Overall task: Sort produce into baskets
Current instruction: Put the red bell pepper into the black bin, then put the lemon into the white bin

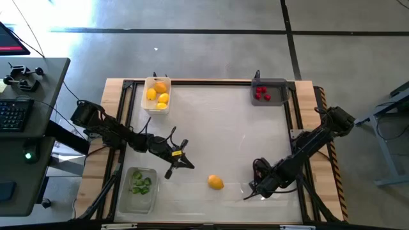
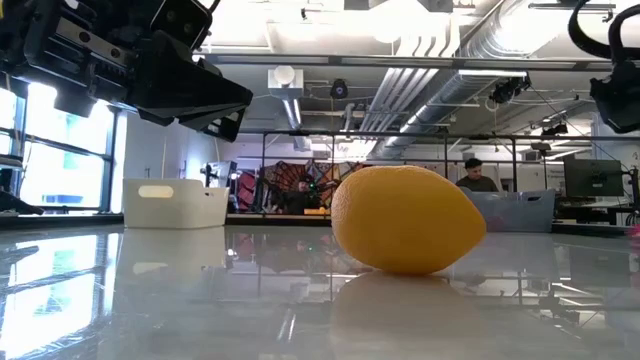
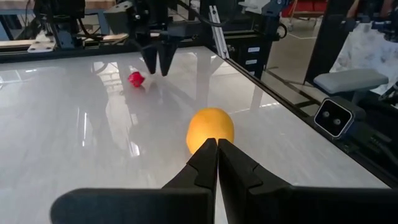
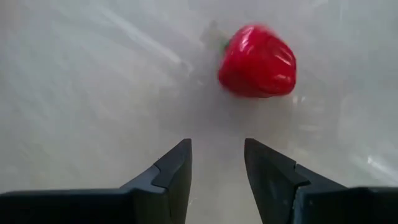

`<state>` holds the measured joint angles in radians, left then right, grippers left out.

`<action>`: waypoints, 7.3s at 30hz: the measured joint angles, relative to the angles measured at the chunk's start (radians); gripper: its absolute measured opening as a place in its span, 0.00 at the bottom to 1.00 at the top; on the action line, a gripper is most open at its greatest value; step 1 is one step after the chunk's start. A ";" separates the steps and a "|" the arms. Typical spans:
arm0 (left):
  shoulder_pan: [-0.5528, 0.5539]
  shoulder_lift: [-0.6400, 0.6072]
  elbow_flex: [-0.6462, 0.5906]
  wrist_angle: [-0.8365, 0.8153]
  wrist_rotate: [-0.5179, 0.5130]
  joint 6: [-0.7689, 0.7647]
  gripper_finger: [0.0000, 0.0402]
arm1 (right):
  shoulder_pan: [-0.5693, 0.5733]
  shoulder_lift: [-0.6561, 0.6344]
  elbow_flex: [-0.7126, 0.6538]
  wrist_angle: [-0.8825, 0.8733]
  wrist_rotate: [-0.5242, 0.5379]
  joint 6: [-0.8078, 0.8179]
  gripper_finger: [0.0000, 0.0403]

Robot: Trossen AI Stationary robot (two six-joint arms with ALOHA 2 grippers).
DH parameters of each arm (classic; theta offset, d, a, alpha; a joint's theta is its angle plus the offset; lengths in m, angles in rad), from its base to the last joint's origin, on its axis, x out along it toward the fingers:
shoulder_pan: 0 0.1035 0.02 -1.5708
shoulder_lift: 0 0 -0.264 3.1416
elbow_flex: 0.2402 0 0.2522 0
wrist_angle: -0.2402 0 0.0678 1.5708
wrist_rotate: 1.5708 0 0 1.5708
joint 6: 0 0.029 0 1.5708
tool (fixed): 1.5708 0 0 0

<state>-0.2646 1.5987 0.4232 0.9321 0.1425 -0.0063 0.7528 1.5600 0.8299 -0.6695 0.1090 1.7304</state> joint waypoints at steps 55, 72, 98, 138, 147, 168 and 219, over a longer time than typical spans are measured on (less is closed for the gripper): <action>0.081 0.000 0.000 -0.045 -0.007 0.069 0.00 | -0.226 -0.001 -0.010 -0.348 0.104 -0.122 0.23; 0.082 0.000 0.000 -0.045 -0.008 0.142 0.00 | -0.364 -0.003 0.040 -0.364 0.111 -0.798 0.35; 0.082 0.000 0.000 -0.061 -0.010 0.142 0.00 | -0.492 0.012 0.056 -0.248 0.000 -1.530 0.43; 0.083 0.000 0.000 -0.066 -0.015 0.146 0.00 | -0.761 0.077 0.246 -0.335 0.191 -1.635 0.02; 0.083 0.000 0.000 -0.067 -0.015 0.142 0.00 | -1.170 -0.049 0.246 -0.096 0.242 -1.803 0.02; 0.083 0.000 0.000 -0.071 -0.019 0.158 0.00 | -1.735 -0.111 -0.055 0.329 0.278 -1.757 0.02; 0.083 0.000 0.000 -0.065 -0.023 0.165 0.00 | -0.718 -0.415 -0.156 0.308 0.390 -1.301 0.01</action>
<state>-0.1814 1.5988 0.4229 0.8669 0.1192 0.1587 0.0351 1.1448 0.6743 -0.3615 0.4989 0.4293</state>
